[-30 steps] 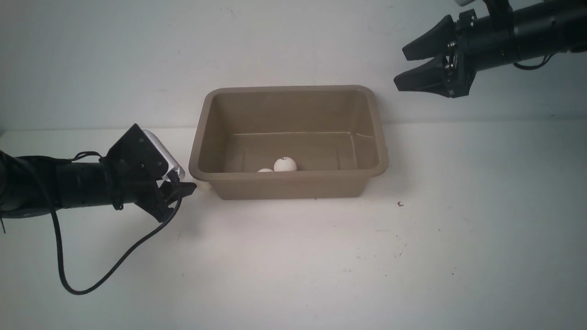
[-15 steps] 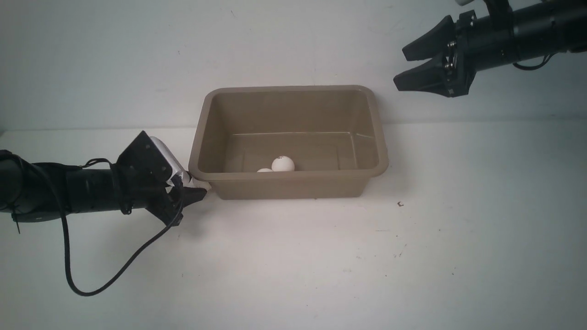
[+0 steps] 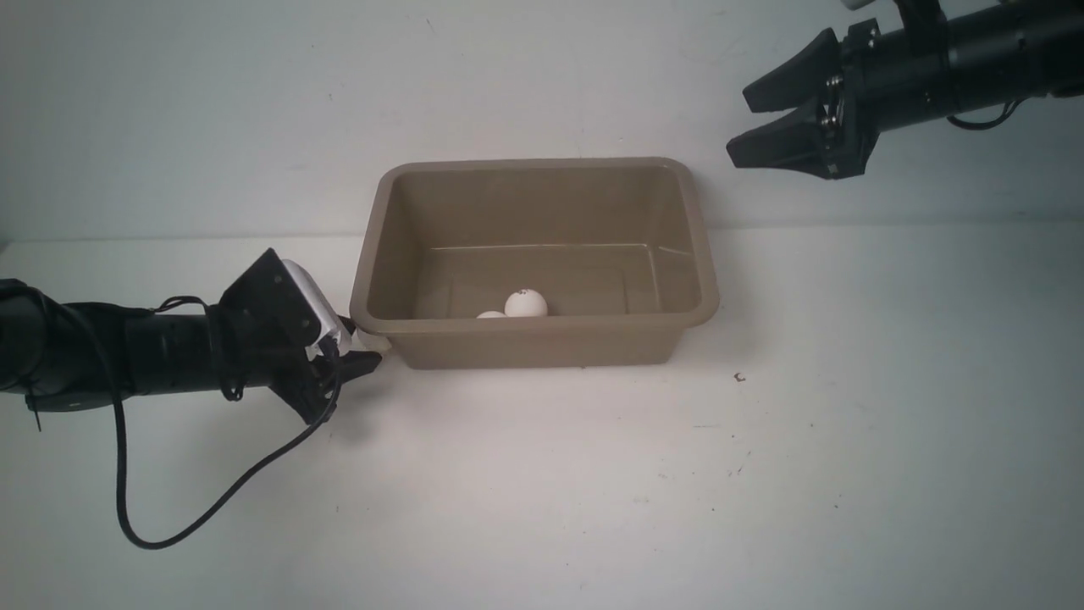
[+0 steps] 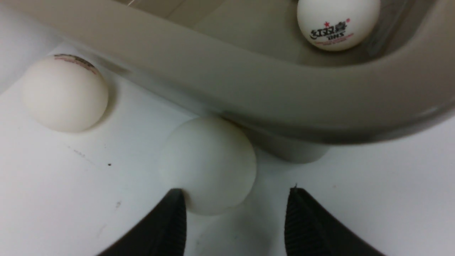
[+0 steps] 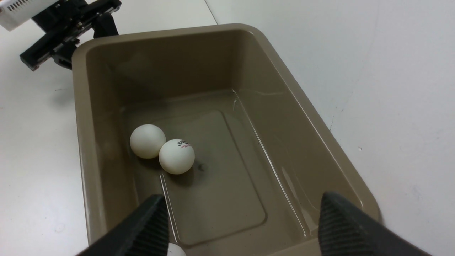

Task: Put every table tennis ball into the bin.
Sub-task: Use the left arm to clamp the table tennis ball closest to it

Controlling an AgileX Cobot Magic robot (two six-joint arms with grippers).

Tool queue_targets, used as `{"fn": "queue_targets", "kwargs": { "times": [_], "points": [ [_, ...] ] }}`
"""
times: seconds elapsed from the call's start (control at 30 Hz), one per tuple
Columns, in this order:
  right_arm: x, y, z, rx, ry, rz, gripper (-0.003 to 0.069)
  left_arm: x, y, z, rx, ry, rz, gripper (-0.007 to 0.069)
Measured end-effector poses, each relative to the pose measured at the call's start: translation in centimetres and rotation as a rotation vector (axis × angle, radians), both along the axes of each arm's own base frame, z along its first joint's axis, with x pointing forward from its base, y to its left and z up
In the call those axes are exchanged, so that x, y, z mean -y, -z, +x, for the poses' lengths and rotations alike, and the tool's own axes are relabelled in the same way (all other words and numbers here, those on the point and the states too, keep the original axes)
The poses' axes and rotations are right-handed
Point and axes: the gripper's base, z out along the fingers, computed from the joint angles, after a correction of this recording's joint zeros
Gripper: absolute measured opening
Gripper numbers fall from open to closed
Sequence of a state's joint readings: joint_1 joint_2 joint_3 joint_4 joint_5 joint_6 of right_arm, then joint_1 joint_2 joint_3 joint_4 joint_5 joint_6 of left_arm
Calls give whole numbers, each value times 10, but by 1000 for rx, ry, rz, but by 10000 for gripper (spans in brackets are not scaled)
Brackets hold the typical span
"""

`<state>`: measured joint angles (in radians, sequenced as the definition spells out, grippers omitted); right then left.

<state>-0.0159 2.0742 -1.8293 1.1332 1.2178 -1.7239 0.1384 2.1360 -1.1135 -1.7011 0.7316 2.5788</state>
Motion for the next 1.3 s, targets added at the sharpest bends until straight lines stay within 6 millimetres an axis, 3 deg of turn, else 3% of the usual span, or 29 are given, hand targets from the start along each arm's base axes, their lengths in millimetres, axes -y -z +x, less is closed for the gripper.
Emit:
{"fn": "queue_targets", "kwargs": {
  "times": [0.23,0.63,0.97,1.3],
  "points": [
    [0,0,0,0,0,0,514,-2,-8,15,-8,-54,-52,342],
    [0,0,0,0,0,0,514,-2,-9,18,-8,-61,-60,342],
    [0,0,0,0,0,0,514,-1,13,27,-23,-31,-78,342],
    [0,0,0,0,0,0,514,3,1,40,34,-9,-75,342]
  ]
}}
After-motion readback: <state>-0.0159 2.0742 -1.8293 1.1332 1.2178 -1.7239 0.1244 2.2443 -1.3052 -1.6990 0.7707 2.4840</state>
